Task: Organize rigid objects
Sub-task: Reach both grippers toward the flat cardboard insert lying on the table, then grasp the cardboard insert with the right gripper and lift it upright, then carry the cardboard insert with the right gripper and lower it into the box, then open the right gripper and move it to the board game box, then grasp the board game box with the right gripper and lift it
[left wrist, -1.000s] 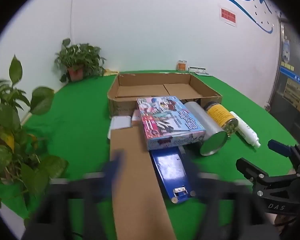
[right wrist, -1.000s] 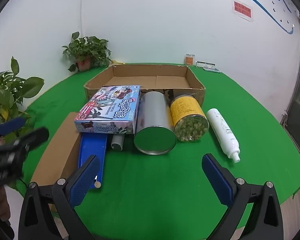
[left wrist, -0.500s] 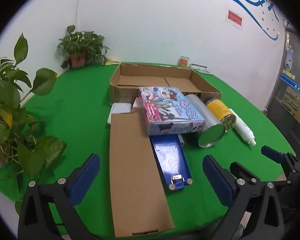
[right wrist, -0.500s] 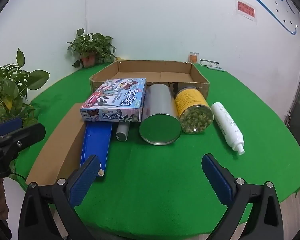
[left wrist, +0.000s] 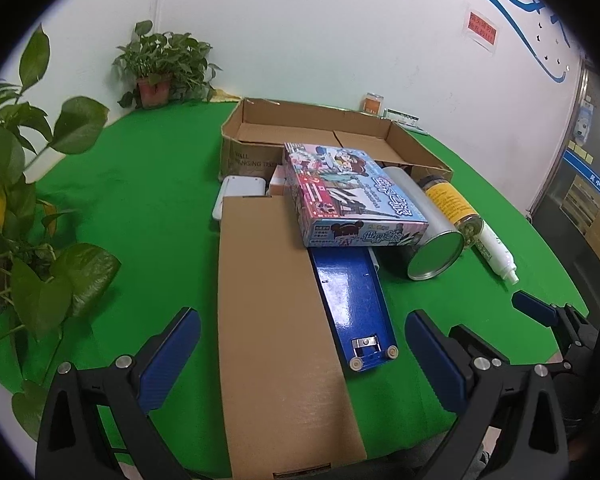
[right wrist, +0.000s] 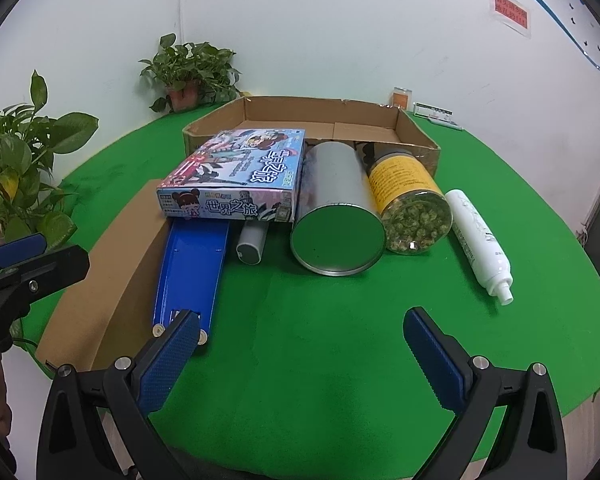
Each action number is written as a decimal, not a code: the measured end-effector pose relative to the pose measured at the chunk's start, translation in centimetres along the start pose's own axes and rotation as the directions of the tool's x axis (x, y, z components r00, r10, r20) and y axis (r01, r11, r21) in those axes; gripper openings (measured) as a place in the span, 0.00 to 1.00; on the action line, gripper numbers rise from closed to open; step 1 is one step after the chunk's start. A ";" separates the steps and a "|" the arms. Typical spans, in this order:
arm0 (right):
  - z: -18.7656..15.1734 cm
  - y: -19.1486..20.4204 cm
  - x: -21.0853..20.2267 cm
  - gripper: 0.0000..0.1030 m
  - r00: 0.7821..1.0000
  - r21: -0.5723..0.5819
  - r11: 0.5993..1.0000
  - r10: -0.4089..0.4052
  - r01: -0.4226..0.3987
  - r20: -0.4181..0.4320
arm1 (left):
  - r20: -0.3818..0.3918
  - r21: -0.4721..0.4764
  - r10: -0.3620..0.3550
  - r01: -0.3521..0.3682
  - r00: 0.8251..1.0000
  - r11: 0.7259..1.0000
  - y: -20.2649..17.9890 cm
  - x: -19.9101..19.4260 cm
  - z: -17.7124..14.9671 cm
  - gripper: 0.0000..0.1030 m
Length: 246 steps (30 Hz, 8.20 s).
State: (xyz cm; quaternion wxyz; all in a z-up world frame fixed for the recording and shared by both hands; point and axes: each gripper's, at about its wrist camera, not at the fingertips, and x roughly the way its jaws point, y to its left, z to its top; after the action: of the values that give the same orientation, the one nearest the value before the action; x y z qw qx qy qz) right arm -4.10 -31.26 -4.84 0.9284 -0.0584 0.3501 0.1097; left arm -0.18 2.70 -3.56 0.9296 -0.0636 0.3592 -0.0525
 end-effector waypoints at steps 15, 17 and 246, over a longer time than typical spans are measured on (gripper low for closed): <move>0.2 3.4 0.6 0.99 1.000 -0.076 0.997 0.005 -0.007 -0.015 | -0.102 -0.119 -0.148 0.136 0.984 0.984 3.6 1.3 -0.8 0.98; 0.4 4.2 0.3 0.99 1.000 -0.091 0.996 0.013 -0.014 -0.011 | -0.113 -0.151 -0.185 0.167 0.976 0.974 4.3 1.5 -1.0 0.98; 12.9 13.6 13.7 0.91 0.985 0.021 0.984 0.175 -0.175 -0.010 | -0.054 0.035 -0.085 0.087 0.995 0.996 -2.2 8.6 12.1 0.62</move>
State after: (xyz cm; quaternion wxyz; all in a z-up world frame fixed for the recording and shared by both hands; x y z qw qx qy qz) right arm 10.80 -13.43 -4.66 0.9137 -0.0186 0.3603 0.1869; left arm 14.20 0.26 0.03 0.9177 -0.0601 0.3795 -0.1010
